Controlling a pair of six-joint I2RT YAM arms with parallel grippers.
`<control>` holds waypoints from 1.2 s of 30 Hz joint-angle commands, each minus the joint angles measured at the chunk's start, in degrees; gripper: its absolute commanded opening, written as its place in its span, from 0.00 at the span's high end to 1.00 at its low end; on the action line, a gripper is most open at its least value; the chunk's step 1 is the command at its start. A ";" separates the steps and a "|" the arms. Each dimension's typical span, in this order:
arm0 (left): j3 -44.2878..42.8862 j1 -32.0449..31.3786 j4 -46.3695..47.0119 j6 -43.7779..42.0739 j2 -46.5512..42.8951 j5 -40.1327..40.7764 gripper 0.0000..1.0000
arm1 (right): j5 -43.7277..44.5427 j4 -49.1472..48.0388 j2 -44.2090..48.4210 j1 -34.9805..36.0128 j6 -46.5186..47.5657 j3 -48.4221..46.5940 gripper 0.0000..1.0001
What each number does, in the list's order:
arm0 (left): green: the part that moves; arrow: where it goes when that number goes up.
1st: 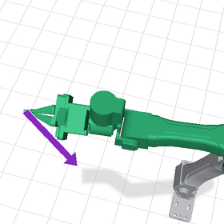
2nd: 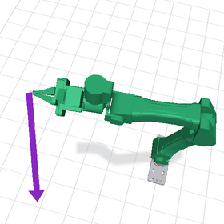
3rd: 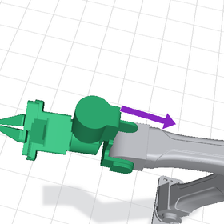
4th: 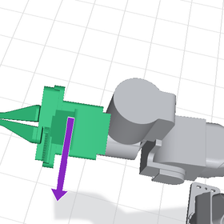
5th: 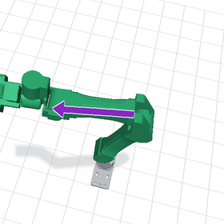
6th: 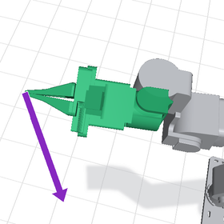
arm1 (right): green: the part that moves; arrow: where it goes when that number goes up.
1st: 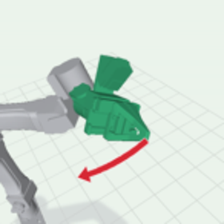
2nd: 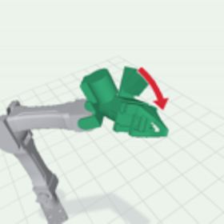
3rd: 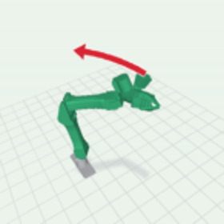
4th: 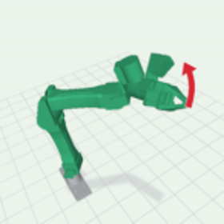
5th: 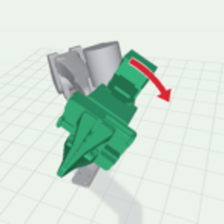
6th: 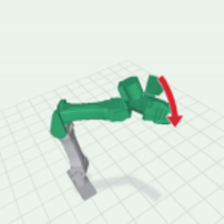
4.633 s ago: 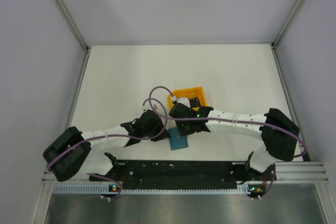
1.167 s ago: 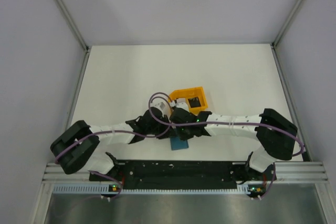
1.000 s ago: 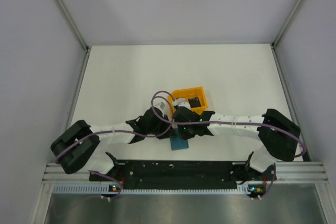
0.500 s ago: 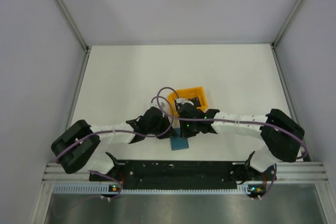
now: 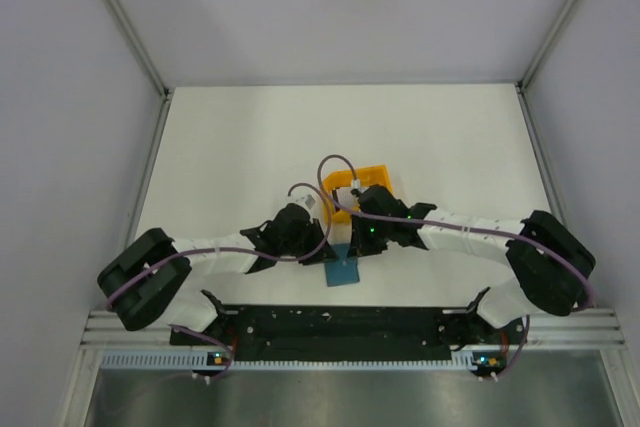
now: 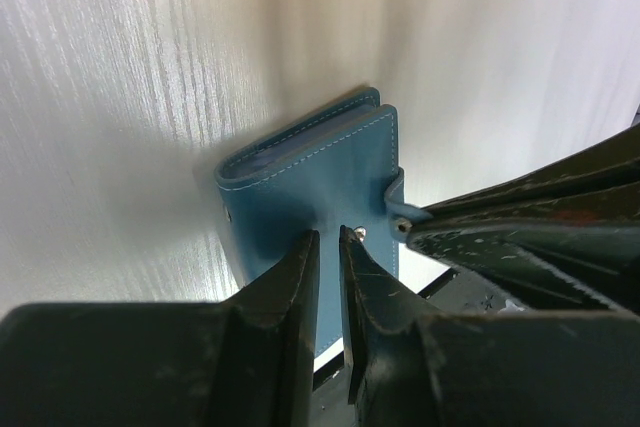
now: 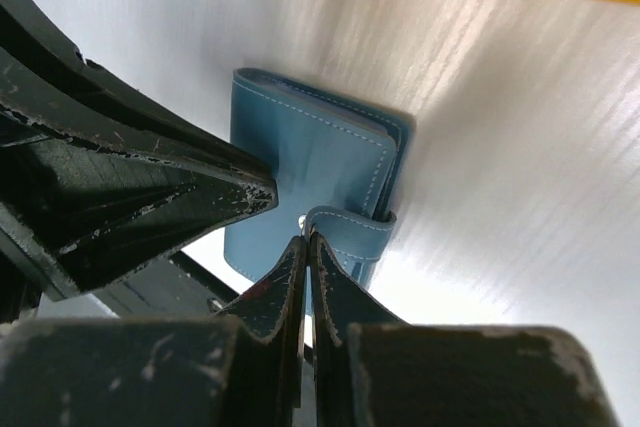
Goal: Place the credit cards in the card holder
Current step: Close the card holder at the center of the board.
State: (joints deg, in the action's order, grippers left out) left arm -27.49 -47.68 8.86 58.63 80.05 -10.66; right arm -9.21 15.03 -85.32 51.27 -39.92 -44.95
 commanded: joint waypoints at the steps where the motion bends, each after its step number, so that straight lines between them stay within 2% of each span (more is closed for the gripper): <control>1: -0.20 -0.31 -3.15 -0.01 0.72 1.78 0.81 | -7.56 -4.04 3.84 -3.54 1.86 1.36 1.00; 5: -0.29 -0.39 -3.06 -0.18 0.90 1.78 0.81 | -10.99 -3.51 2.27 -4.07 4.15 0.39 1.00; 9: -0.29 -0.31 -2.71 -0.18 0.98 1.60 0.81 | -10.13 -1.76 0.42 -4.16 4.06 -0.49 1.00; 17: -0.38 -0.31 -2.62 -0.27 1.16 1.52 0.81 | -8.28 -0.96 -0.20 -4.07 4.32 -0.40 0.88; 26: -0.55 -0.31 -2.62 -0.27 1.25 1.34 0.82 | -7.31 -1.58 1.12 -4.07 3.45 0.21 0.80; 33: -0.64 -0.31 -2.53 -0.18 1.42 1.16 0.82 | -6.78 -2.63 2.61 -4.07 2.04 0.83 0.80; 36: -0.55 -0.31 -2.53 -0.18 1.51 1.16 0.82 | -6.96 -4.04 3.40 -3.98 1.34 1.53 0.85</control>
State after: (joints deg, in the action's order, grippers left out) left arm -27.53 -47.68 8.80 58.81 80.05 -10.66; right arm -16.95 14.17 -84.97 47.37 -37.30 -43.88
